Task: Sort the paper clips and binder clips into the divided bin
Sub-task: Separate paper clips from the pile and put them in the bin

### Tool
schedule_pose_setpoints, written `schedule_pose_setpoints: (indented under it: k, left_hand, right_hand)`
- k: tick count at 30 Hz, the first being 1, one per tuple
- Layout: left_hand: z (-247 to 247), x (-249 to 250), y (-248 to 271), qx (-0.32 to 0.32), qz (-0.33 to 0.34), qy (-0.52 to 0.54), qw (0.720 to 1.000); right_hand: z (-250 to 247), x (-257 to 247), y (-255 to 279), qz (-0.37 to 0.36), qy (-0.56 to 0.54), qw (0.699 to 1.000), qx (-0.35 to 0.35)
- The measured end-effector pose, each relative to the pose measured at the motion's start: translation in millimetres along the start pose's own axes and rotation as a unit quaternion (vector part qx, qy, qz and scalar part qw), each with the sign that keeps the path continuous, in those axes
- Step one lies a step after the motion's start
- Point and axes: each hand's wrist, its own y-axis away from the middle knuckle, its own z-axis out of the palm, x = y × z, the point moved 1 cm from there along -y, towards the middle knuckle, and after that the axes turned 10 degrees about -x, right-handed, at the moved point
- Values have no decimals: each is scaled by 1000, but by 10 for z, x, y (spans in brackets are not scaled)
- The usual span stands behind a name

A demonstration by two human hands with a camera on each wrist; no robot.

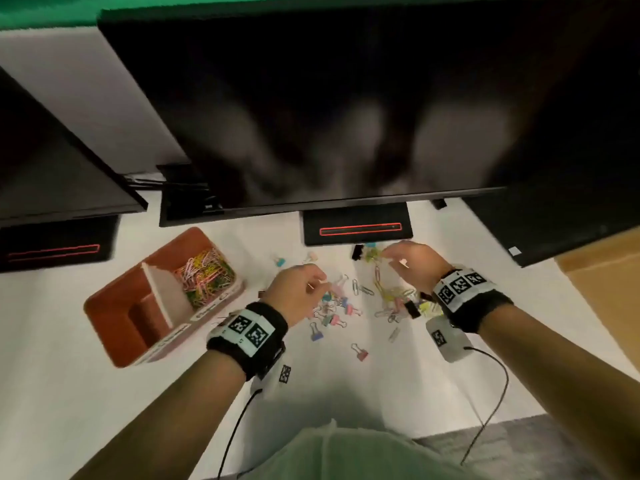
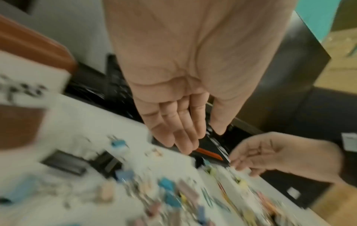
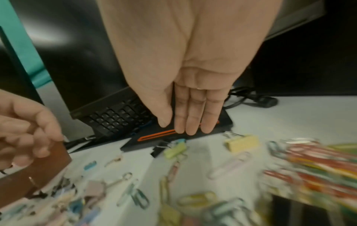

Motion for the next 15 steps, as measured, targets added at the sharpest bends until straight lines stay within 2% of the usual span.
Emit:
schedule_pose_setpoints:
  k: [4,9,12,15]
  left_hand:
    - [485,244,-321,-49,-24,-38,998]
    - [708,327,-662,-53,-70,-168,982]
    - [779,335,-777,-40,-93,-213,972]
    - [828,327,-832,-24,-101,-213,972]
  right_hand:
    - [106,303,-11,2,-1,998,-70]
    - [153,274,-169,-76,48,988,-127]
    - [182,239,-288,-119,90,980,-133]
    - [201,265,-361,-142,116,976,-120]
